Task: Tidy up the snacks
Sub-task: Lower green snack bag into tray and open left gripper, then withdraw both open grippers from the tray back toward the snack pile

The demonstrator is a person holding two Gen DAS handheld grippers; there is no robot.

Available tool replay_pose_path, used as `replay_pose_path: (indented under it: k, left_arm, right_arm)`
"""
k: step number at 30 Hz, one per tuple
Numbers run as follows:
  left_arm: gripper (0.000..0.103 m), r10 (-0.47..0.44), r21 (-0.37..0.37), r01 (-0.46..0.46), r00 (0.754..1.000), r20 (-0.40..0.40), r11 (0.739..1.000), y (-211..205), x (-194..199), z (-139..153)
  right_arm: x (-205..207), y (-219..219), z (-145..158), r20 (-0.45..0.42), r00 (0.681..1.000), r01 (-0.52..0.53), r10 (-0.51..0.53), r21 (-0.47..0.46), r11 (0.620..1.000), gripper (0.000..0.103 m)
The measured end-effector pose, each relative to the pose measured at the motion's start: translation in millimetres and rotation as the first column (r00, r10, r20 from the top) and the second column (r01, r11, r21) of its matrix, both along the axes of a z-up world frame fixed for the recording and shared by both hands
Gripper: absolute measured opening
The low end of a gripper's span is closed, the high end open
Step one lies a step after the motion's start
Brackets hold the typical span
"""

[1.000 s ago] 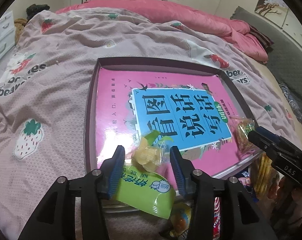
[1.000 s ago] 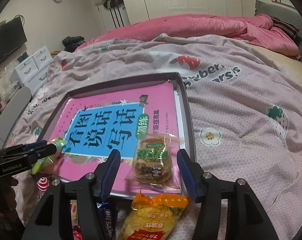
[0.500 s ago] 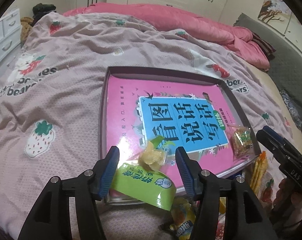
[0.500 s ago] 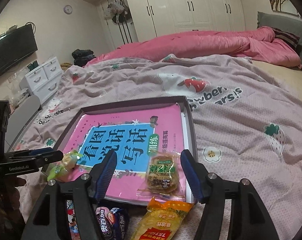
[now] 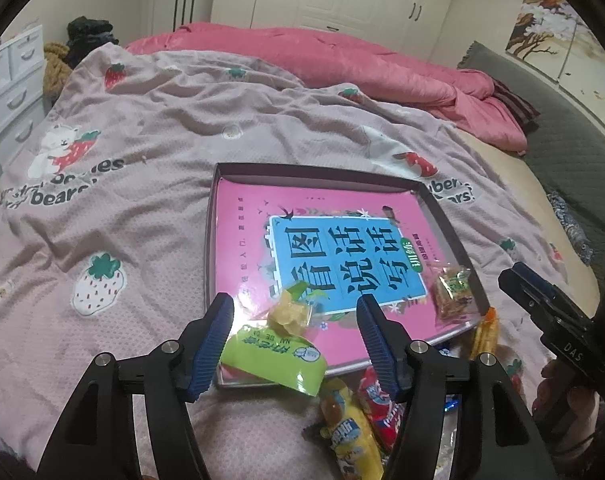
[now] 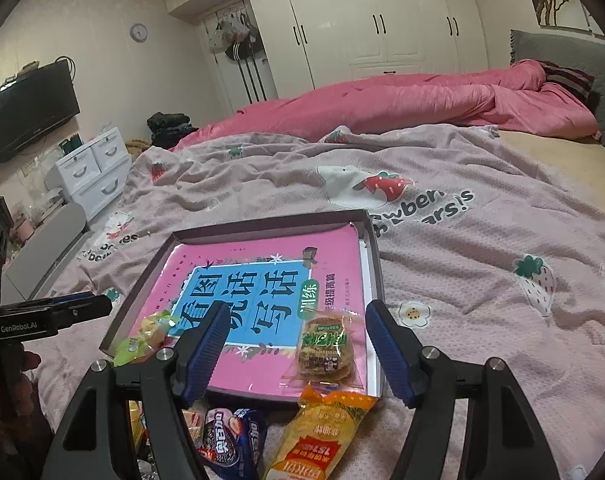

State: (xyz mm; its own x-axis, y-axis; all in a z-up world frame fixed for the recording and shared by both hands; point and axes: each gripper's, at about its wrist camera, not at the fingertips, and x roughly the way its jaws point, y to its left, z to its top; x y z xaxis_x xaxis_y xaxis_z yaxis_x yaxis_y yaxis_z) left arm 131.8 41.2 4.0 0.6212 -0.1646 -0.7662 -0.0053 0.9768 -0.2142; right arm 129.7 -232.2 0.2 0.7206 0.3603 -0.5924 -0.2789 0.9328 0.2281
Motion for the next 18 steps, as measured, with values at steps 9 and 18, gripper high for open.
replay_pose_path:
  k: [9, 18]
  left_arm:
    - [0.066, 0.003, 0.003, -0.003, 1.0, 0.018, 1.0, 5.9, -12.3, 11.7]
    - [0.067, 0.006, -0.006, -0.006, 1.0, 0.017, 1.0, 13.7, -25.5, 17.0]
  right_arm:
    - [-16.3, -2.0, 7.0, 0.02, 1.0, 0.01, -0.011, 0.008, 1.0, 0.07]
    - [-30.6, -0.7, 8.1, 0.017, 1.0, 0.024, -0.024, 0.008, 1.0, 0.071]
